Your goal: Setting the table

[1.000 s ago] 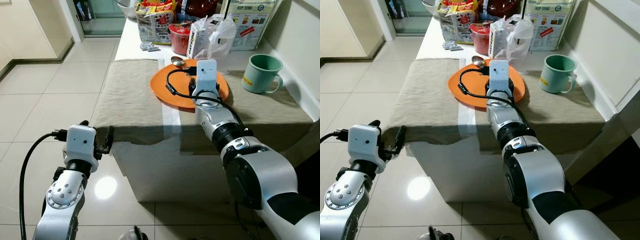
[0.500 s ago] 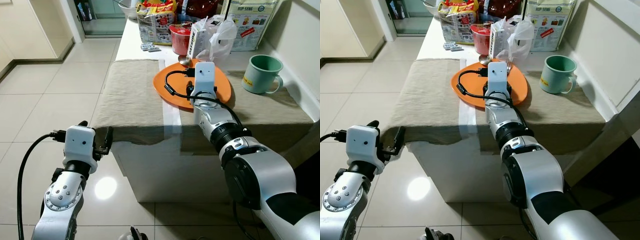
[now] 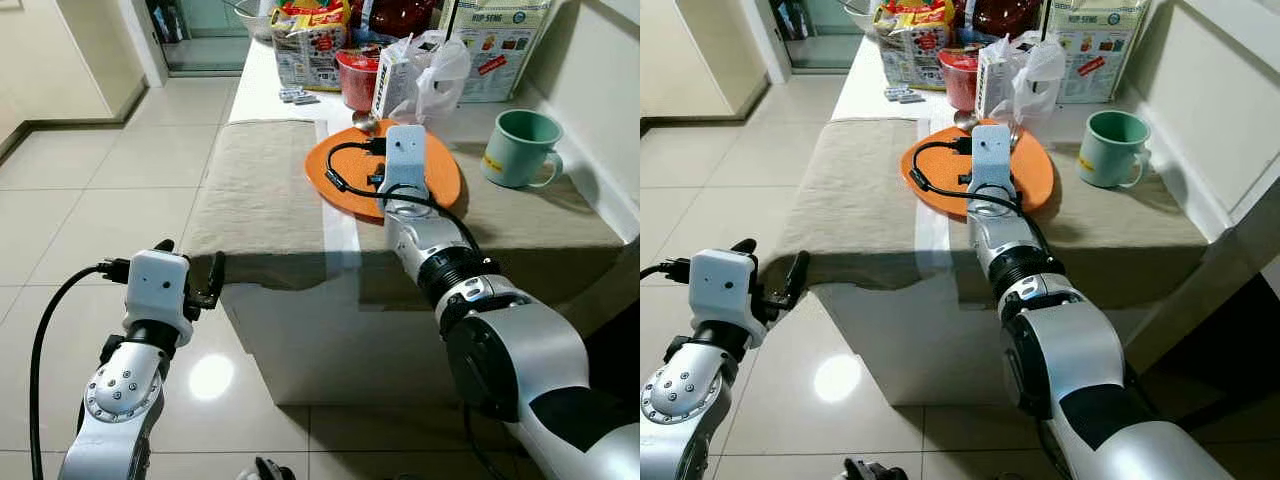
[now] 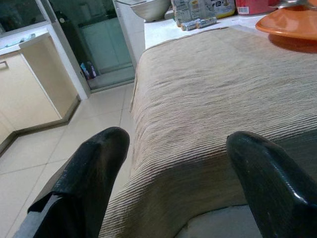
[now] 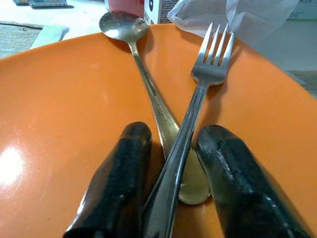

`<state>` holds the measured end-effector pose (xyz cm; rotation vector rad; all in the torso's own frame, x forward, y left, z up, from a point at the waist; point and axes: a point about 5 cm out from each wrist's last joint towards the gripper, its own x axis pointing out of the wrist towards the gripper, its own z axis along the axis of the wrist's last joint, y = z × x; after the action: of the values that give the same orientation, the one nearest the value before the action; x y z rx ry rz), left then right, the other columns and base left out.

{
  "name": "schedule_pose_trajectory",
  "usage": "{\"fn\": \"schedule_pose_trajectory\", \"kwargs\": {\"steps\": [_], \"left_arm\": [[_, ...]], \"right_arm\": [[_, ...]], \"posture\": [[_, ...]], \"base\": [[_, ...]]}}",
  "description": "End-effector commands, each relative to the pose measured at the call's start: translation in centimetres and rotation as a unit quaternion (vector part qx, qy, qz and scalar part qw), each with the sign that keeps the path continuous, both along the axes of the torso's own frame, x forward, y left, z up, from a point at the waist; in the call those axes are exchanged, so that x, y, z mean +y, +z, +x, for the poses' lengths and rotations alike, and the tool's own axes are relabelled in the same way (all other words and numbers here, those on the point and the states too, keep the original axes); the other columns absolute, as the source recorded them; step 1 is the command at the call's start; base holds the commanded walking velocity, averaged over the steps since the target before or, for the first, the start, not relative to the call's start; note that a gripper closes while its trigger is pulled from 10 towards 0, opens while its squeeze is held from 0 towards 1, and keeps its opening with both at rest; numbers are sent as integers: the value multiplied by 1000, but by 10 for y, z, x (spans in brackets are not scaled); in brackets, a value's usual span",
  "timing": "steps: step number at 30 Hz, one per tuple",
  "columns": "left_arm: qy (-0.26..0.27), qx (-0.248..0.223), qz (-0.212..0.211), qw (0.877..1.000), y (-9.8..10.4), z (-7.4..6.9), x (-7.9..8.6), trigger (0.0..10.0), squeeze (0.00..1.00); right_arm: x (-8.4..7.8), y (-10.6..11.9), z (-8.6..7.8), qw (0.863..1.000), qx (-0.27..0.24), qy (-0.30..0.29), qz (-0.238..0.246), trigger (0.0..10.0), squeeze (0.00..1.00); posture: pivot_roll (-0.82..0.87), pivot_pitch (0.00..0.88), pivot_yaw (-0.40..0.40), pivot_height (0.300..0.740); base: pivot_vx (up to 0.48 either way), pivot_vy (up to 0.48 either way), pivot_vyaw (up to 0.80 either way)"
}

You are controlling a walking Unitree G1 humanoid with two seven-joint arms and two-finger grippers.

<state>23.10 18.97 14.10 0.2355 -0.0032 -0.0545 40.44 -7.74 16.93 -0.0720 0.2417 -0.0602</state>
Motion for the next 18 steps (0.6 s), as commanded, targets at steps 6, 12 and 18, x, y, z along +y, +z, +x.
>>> {"fn": "schedule_pose_trajectory", "kwargs": {"steps": [6,12,18], "left_arm": [[5,0,11,1000,3,-4,5,10000,0],[4,0,15,1000,4,-4,6,10000,0],[4,1,16,1000,4,-5,6,10000,0]], "right_arm": [[4,-40,-15,996,85,10,5,0,0],[9,-41,-17,996,85,18,5,0,0],[14,-38,-16,997,74,28,-1,0,0]], "posture": [[74,111,65,740],[77,109,64,740],[77,105,61,740]], "base": [[0,0,0],[0,0,0],[0,0,0]]}}
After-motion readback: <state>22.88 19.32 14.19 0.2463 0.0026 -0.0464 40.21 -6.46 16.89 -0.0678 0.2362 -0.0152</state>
